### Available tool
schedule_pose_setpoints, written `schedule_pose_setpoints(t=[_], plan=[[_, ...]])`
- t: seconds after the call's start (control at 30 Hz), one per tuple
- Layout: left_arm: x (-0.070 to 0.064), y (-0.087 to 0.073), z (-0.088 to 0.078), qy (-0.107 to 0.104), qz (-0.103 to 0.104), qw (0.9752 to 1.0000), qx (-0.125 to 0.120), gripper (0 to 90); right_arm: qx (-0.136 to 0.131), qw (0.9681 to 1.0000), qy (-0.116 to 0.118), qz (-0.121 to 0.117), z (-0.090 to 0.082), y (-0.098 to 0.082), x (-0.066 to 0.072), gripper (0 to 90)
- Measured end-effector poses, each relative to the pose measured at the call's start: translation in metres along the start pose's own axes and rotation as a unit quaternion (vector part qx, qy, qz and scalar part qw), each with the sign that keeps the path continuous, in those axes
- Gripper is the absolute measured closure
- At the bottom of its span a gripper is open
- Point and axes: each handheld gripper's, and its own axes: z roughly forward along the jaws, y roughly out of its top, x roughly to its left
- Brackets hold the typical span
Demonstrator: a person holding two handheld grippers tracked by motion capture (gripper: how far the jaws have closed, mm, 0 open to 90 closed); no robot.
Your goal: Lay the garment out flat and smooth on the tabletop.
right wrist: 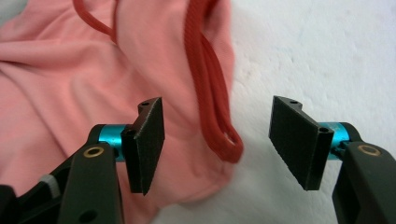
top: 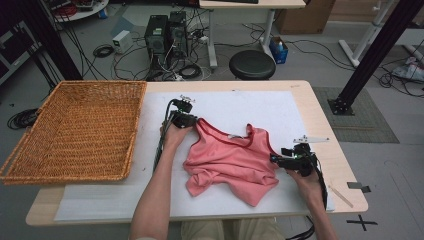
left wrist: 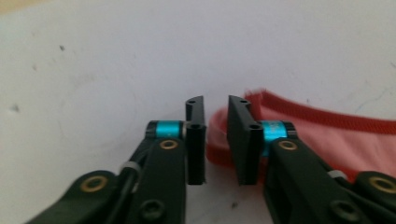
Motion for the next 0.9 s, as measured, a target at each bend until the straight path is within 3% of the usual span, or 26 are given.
schedule_pose_setpoints(t=[0.1, 0.23, 0.33, 0.43, 0.53, 0.63, 0.77, 0.9], plan=[[-0.002, -0.002, -0.008, -0.016, -0.003, 0.9997, -0.018, 66.1, -0.010, 0.9999, -0.001, -0.011, -0.007, 0.014, 0.004, 37.8], [-0.009, -0.004, -0.022, -0.023, 0.022, 0.9990, -0.032, 60.4, -0.028, 0.9993, -0.015, -0.021, -0.011, 0.042, 0.000, 42.6], [-0.012, -0.007, -0.032, -0.027, 0.022, 0.9983, -0.046, 60.2, -0.066, 0.9975, -0.018, -0.019, -0.007, 0.055, -0.010, 50.6], [-0.011, -0.013, -0.038, -0.027, 0.018, 0.9979, -0.056, 59.4, -0.023, 0.9990, -0.037, -0.010, 0.004, 0.065, -0.016, 51.6], [-0.009, -0.016, -0.041, -0.025, 0.012, 0.9980, -0.056, 59.4, 0.000, 0.9988, -0.032, -0.037, 0.010, 0.083, -0.007, 49.4], [-0.009, -0.021, -0.044, -0.022, 0.007, 0.9982, -0.056, 58.1, 0.012, 0.9972, -0.045, -0.059, 0.020, 0.101, -0.008, 48.7], [-0.010, -0.026, -0.046, -0.022, 0.007, 0.9983, -0.053, 56.8, 0.037, 0.9956, -0.053, -0.068, 0.043, 0.115, -0.020, 56.0], [-0.009, -0.031, -0.048, -0.020, 0.003, 0.9985, -0.051, 56.8, 0.082, 0.9922, -0.038, -0.085, 0.073, 0.122, -0.030, 57.4]])
